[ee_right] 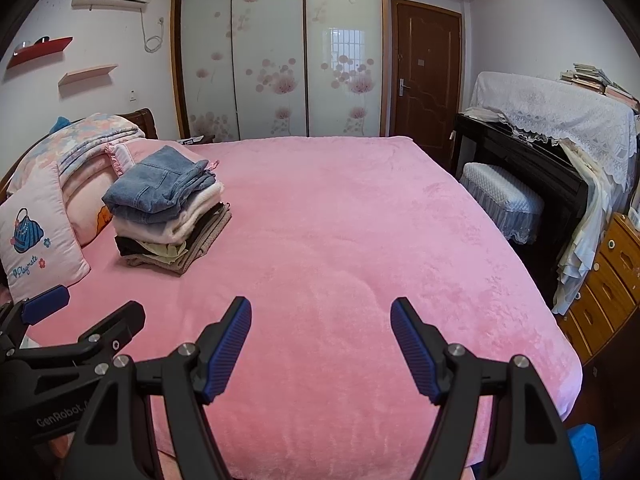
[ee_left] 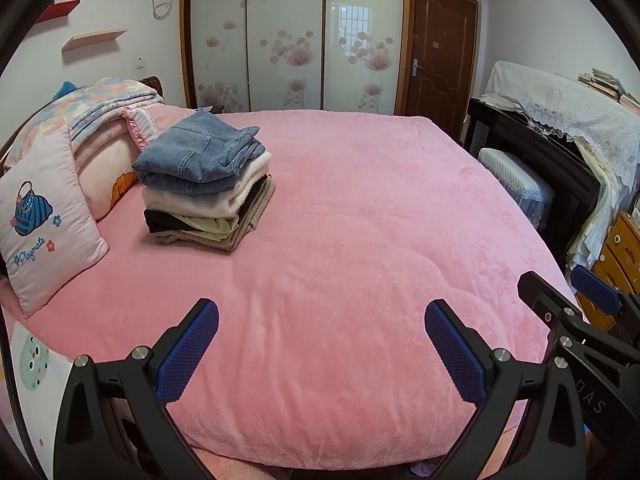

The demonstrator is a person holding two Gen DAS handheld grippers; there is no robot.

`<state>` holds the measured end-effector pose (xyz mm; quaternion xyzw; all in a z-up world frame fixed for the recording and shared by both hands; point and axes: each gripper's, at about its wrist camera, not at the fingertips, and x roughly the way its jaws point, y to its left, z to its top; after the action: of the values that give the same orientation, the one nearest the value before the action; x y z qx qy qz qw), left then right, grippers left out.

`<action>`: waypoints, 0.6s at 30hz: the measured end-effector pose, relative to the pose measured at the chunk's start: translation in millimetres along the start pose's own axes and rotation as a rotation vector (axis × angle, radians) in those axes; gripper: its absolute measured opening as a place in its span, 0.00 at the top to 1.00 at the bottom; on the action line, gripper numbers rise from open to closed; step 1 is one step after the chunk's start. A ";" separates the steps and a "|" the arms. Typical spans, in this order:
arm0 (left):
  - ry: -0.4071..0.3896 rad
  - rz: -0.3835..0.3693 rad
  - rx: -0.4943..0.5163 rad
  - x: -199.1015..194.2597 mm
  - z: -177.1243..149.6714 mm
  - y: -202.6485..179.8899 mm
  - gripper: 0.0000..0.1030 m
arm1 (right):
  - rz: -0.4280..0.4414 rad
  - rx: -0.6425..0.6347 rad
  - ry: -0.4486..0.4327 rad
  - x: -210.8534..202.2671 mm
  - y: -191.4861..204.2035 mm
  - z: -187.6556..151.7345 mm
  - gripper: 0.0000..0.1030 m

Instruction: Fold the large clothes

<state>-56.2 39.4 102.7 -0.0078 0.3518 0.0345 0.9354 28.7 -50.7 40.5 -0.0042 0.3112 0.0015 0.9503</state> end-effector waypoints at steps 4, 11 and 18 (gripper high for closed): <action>0.000 0.000 0.000 -0.1 0.0 0.2 0.00 | 0.000 -0.001 0.001 -0.2 -0.5 0.1 0.30; -0.002 0.002 0.004 -0.5 -0.2 0.3 0.00 | -0.001 -0.004 -0.001 0.2 -1.5 0.8 0.30; -0.002 0.004 0.008 -1.1 -0.6 0.0 0.01 | -0.004 -0.002 -0.001 0.9 -3.0 -2.0 0.30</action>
<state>-57.4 39.3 103.0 -0.0033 0.3510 0.0349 0.9357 28.2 -53.7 38.4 -0.0059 0.3105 0.0002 0.9506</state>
